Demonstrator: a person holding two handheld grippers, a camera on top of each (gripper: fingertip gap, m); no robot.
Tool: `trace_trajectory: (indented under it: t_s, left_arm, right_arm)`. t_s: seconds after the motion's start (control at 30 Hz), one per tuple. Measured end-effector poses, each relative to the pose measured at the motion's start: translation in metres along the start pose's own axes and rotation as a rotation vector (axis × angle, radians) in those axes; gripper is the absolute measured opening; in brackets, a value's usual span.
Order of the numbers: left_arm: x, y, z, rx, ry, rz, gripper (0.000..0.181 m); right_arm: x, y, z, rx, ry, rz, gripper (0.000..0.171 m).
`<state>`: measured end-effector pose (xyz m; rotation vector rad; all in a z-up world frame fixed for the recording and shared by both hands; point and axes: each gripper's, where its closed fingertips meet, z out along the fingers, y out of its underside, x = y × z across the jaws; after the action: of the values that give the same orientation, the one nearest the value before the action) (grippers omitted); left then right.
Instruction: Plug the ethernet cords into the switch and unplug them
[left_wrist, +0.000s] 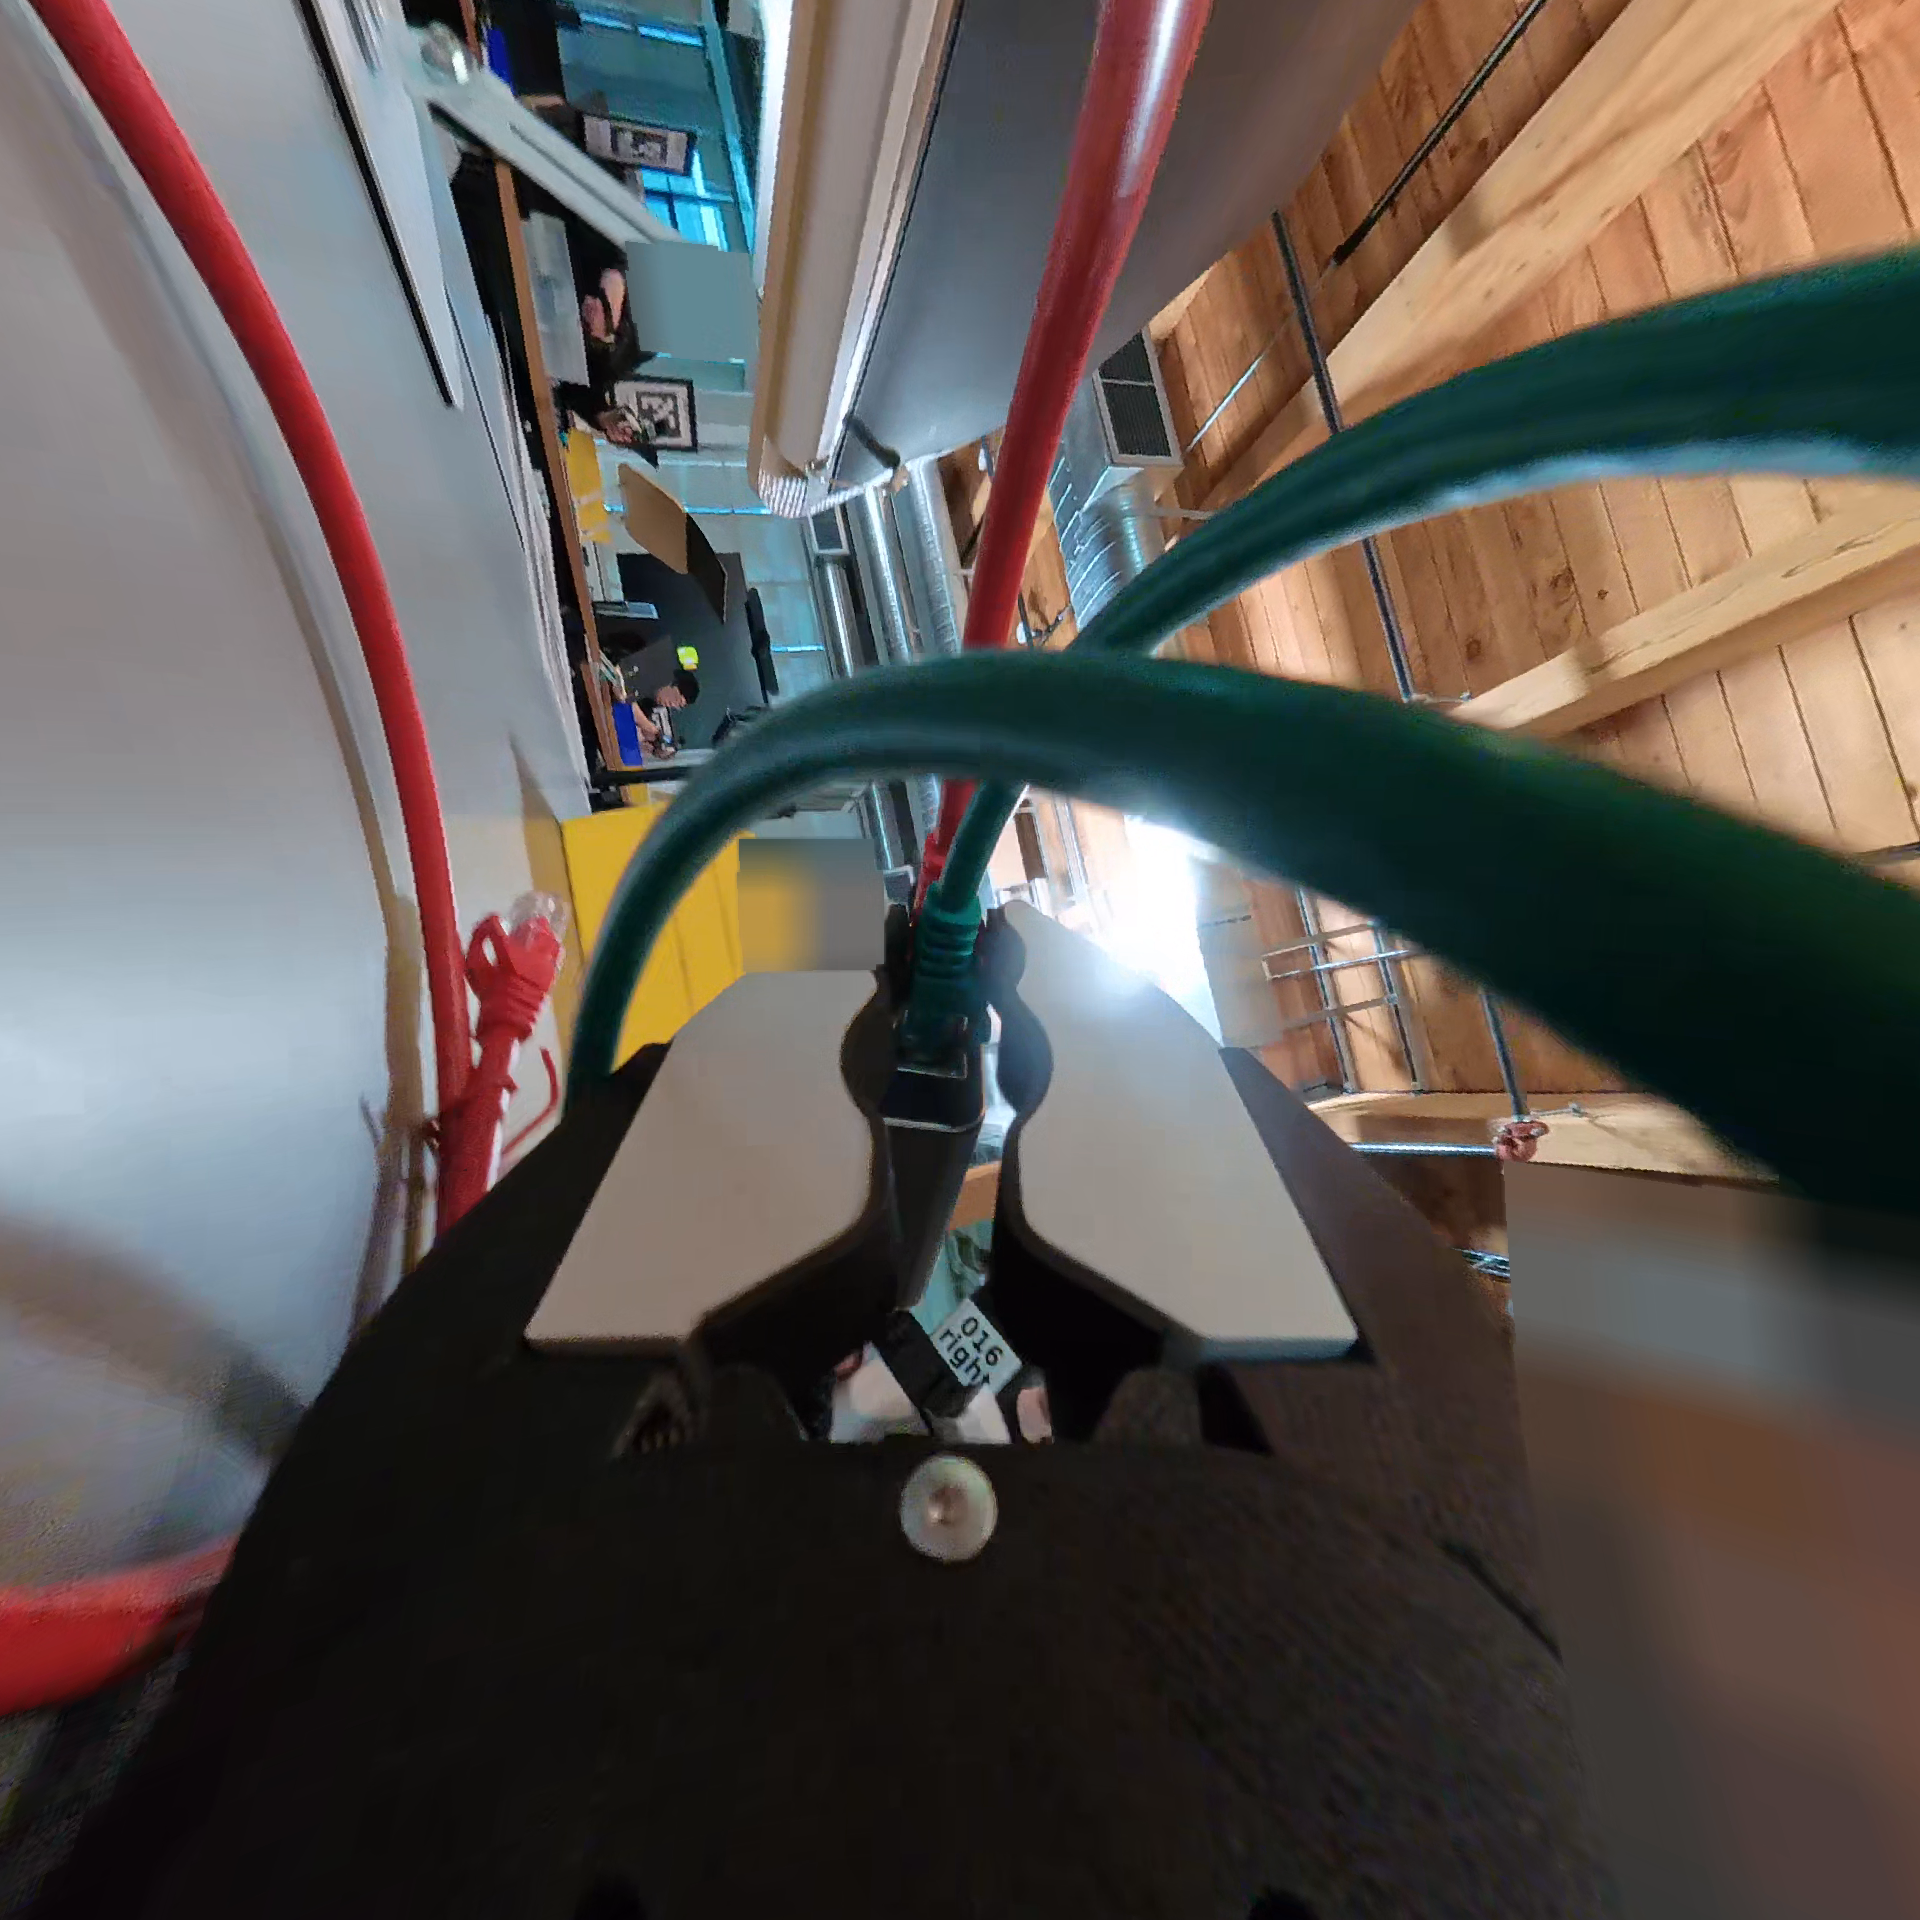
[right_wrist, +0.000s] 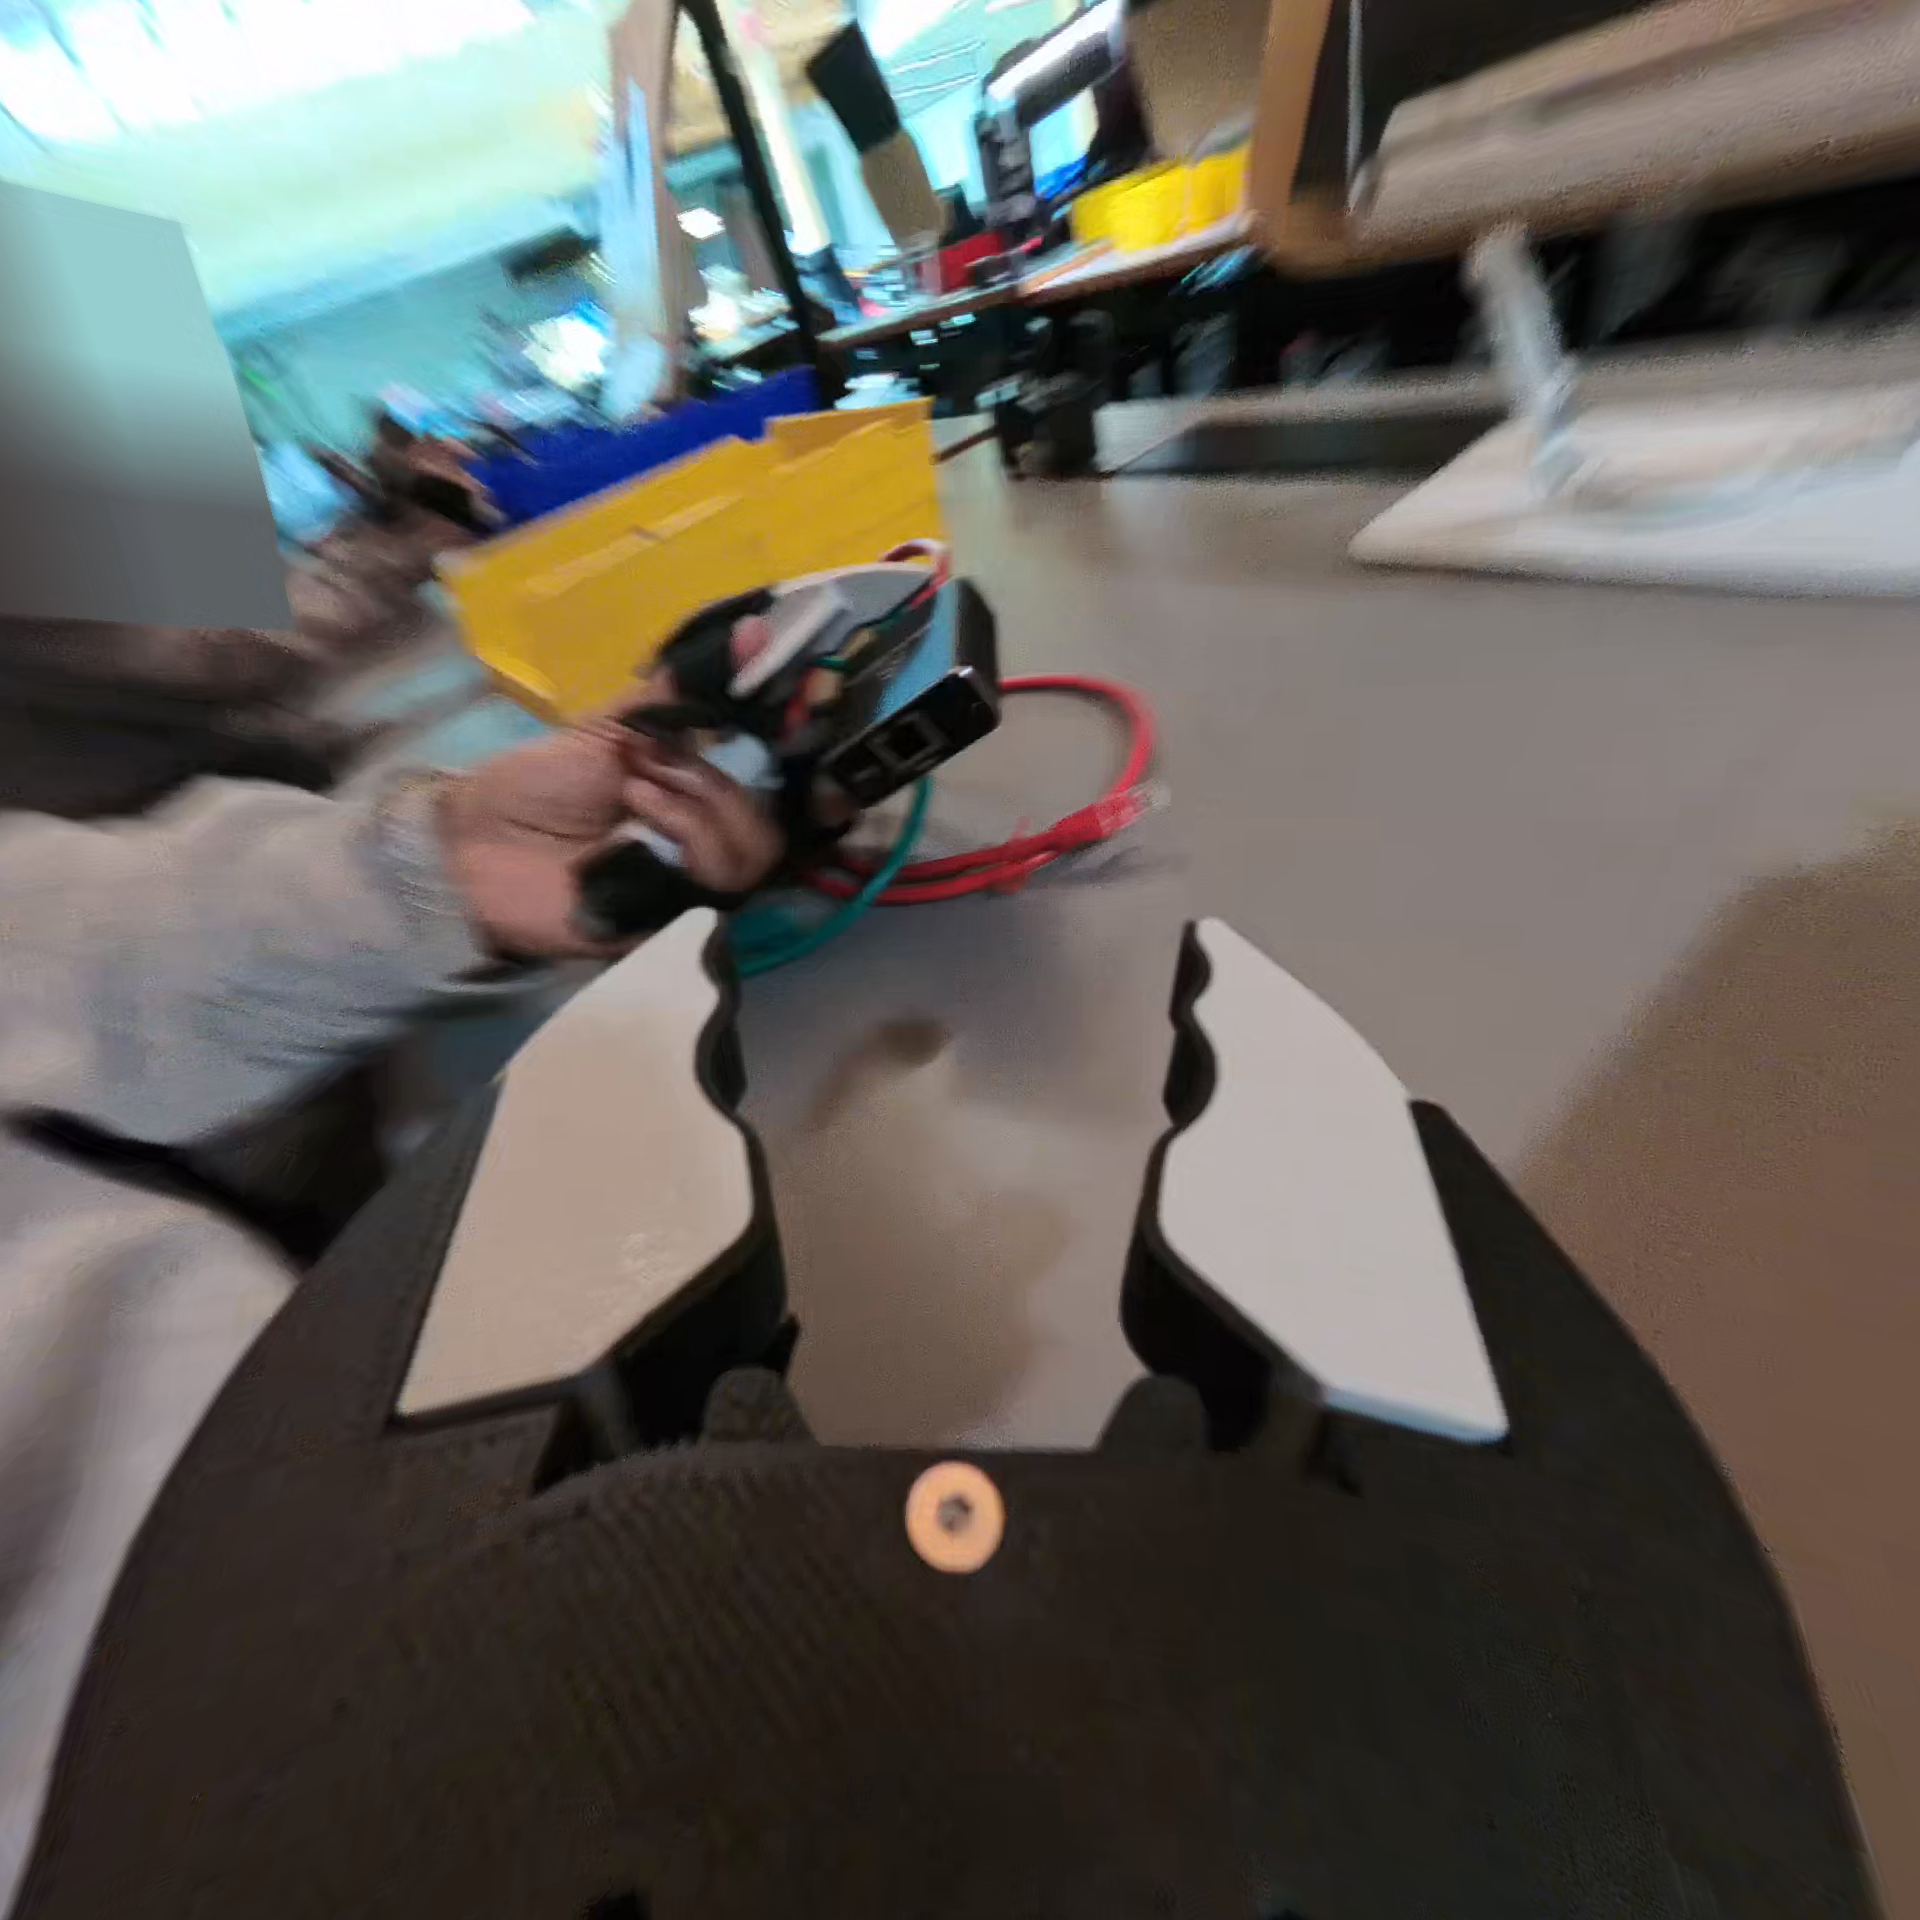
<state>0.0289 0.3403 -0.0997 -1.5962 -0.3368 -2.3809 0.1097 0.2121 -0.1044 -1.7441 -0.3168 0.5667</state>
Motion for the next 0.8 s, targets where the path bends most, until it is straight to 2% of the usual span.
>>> trace_trajectory:
  t_s: [0.1, 0.2, 0.37, 0.47, 0.57, 0.67, 0.73, 0.8]
  left_arm:
    - [0.002, 0.016, 0.005, -0.024, 0.003, -0.037, 0.012]
    - [0.003, 0.031, 0.008, -0.047, 0.003, -0.071, 0.012]
    - [0.001, 0.055, 0.010, -0.103, 0.003, -0.116, 0.012]
    - [0.001, 0.069, 0.013, -0.156, 0.014, -0.138, 0.013]
    - [-0.001, 0.078, 0.014, -0.184, 0.019, -0.143, 0.013]
    - [-0.001, 0.079, 0.015, -0.198, 0.031, -0.171, 0.012]
    - [-0.001, 0.084, 0.016, -0.232, 0.027, -0.164, 0.021]
    - [0.002, 0.088, 0.019, -0.240, 0.030, -0.169, 0.041]
  right_arm:
    - [-0.010, -0.001, 0.013, -0.043, 0.134, -0.384, 0.087]
    - [-0.028, 0.005, 0.032, -0.069, 0.174, -0.536, 0.101]
    - [-0.025, 0.004, 0.048, -0.074, 0.174, -0.488, 0.098]
    - [-0.020, 0.007, 0.048, -0.088, 0.158, -0.481, 0.087]
    - [-0.027, 0.005, 0.045, -0.071, 0.121, -0.511, 0.064]
    - [-0.026, 0.002, 0.044, -0.066, 0.128, -0.526, 0.064]
    - [-0.021, -0.002, 0.042, -0.054, 0.144, -0.499, 0.064]
    - [-0.014, -0.008, 0.038, -0.031, 0.139, -0.437, 0.064]
